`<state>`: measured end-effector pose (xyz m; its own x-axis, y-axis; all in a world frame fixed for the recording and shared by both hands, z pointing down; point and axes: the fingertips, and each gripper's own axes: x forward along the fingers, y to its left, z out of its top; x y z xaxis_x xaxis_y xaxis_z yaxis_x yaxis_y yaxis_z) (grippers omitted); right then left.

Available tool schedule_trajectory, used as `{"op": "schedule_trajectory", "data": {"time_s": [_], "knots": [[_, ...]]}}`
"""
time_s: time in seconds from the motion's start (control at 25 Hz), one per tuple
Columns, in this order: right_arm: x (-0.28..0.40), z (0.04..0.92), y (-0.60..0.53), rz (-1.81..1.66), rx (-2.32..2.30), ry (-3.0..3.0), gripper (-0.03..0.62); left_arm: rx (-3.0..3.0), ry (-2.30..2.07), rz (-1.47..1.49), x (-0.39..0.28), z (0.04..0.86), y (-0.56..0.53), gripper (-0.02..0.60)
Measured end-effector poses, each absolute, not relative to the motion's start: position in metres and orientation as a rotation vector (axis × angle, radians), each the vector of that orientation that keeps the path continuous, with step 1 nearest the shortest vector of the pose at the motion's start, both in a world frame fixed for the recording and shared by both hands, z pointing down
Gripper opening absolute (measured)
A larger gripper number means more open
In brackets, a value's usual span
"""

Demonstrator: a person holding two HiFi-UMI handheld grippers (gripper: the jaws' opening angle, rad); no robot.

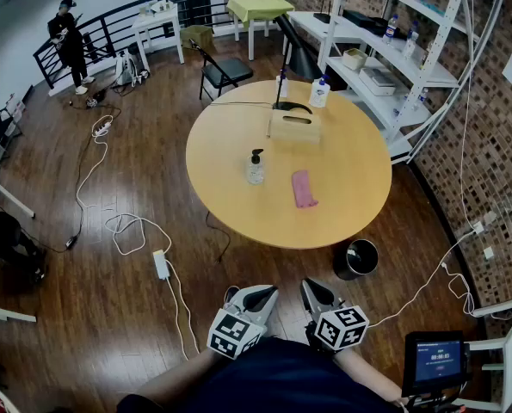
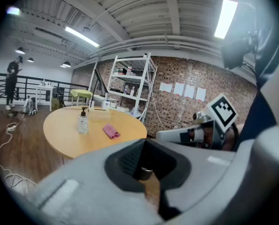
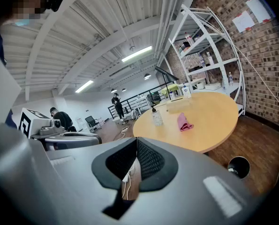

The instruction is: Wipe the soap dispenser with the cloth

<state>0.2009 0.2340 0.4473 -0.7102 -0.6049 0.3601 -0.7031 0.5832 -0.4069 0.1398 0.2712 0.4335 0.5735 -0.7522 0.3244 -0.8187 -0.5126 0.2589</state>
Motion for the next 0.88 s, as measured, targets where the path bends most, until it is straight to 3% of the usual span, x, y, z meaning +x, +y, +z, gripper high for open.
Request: {"op": "schedule_trajectory", "data": {"time_s": [0.56,0.88], "knots": [[0.122,0.457,0.06,0.799,1.239,-2.456,0.011,2.433,-1.145,0.148,0.044,0.435,0.088,0.003],[0.164,0.497,-0.019,0.722,1.47,-2.232,0.011,2.388,-1.251,0.282,-0.013,0.471,0.0,0.008]]}}
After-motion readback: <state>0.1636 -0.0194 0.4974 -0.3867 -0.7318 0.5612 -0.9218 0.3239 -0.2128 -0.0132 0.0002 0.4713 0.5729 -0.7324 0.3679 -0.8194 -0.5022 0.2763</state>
